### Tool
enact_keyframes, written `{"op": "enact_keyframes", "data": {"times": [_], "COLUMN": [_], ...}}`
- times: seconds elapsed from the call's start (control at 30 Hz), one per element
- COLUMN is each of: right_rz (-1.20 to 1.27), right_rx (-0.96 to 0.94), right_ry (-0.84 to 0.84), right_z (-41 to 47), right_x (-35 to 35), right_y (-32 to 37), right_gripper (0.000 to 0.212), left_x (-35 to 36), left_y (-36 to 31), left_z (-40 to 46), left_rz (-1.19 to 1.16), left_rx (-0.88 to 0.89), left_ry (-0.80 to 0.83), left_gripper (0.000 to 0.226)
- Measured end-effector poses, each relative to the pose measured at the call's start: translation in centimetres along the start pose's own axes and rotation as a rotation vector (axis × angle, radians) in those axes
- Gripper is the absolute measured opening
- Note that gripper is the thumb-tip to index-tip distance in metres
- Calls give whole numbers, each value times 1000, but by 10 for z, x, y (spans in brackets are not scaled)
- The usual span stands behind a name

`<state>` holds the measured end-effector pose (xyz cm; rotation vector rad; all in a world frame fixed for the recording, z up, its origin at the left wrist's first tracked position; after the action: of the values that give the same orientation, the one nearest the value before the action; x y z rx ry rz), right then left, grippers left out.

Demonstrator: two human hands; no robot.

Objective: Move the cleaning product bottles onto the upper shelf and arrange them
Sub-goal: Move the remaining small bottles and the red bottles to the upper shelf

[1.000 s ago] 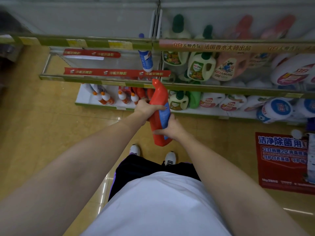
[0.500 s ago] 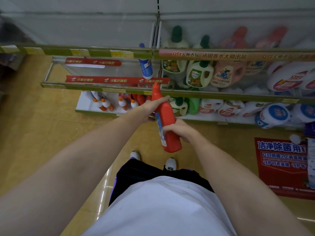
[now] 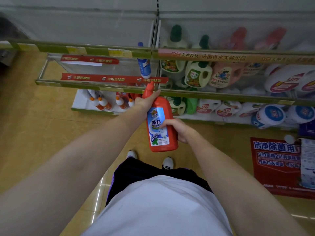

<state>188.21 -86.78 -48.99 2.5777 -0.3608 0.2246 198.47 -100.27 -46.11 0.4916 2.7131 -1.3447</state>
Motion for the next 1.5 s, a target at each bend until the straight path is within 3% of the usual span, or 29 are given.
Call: {"op": "enact_keyframes", "data": {"times": [0.2, 0.37, 0.47, 0.63, 0.8, 0.97, 1.2, 1.5], "right_rz": [20, 15, 44, 66, 94, 153, 263, 418], "right_rx": [-48, -85, -147, -278, -466, -680, -960, -1227], "right_ry": [-110, -140, -173, -212, -239, -285, -307, -345], "right_z": [0, -6, -15, -41, -88, -151, -233, -337], "right_x": [2, -4, -8, -17, -32, -47, -60, -79], "right_y": [9, 16, 29, 72, 133, 193, 258, 325], "right_gripper": [30, 43, 32, 44, 58, 58, 81, 51], "left_x": [-4, 0, 7, 18, 34, 52, 74, 92], "left_y": [-10, -24, -46, -107, -183, -266, -368, -455], "left_z": [0, -7, -19, -38, -64, -113, -213, -269], "left_rz": [66, 105, 118, 187, 145, 127, 295, 55], "left_rx": [50, 115, 199, 409, 610, 866, 1260, 1460], "left_ry": [-27, -2, 13, -26, -18, -20, -38, 4], "left_gripper": [103, 103, 95, 72, 73, 61, 56, 55]}}
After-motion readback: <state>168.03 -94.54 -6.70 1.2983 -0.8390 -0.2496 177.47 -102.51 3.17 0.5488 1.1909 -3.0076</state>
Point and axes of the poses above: each hand's wrist, its own z-axis towards the middle knuckle, its own x-axis out of the palm, y = z × x, the point moved 3 cm from there along z, towards the middle knuckle, and after that the axes turned 9 degrees about x, right-handed, at the moved point
